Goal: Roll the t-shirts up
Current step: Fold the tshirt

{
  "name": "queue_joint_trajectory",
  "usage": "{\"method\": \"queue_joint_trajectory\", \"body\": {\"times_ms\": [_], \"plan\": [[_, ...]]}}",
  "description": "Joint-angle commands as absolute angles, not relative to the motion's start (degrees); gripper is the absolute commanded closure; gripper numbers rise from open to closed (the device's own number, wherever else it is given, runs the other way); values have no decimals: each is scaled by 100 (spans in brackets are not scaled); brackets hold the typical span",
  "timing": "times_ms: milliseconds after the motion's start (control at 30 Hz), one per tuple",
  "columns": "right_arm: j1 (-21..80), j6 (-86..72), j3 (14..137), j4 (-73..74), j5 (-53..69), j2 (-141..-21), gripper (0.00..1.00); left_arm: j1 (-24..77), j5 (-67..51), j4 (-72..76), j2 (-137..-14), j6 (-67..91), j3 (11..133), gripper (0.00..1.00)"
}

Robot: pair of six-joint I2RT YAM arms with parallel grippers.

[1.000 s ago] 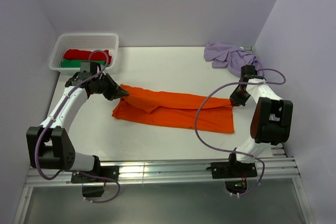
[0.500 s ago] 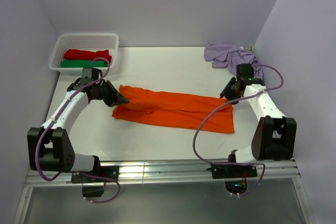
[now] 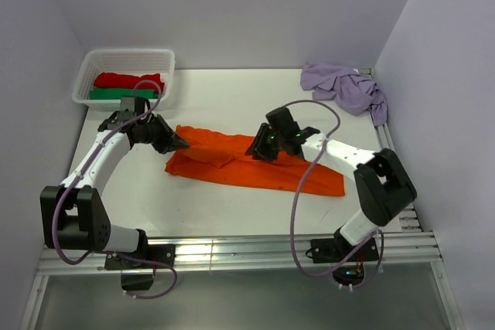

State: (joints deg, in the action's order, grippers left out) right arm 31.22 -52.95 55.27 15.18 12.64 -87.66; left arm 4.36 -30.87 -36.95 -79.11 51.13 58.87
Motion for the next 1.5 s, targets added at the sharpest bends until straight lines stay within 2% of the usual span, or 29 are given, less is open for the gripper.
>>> {"method": "queue_joint_trajectory", "body": {"times_ms": [0,200,533,900,1467], "plan": [[3602,-6037,5914,888,801,-9157,59,431,-3032,-3630,-8024,4957,6205,100],[4384,-6925,5985,493,273,-9483,58,431,-2997,-3630,-8130,4913,6346,100],[5053,-7681,6029,-263,-518,-10124,55,431,-2944,-3612,-8130,4922,6293,100],[5203,-7831,6416,78,-1195,-10591,54,431,-2900,-3762,-8288,4764,6583,100],[5221,-7708,6442,431,-1441,-10722,56,431,-2874,-3788,-8446,4649,6697,100]]}}
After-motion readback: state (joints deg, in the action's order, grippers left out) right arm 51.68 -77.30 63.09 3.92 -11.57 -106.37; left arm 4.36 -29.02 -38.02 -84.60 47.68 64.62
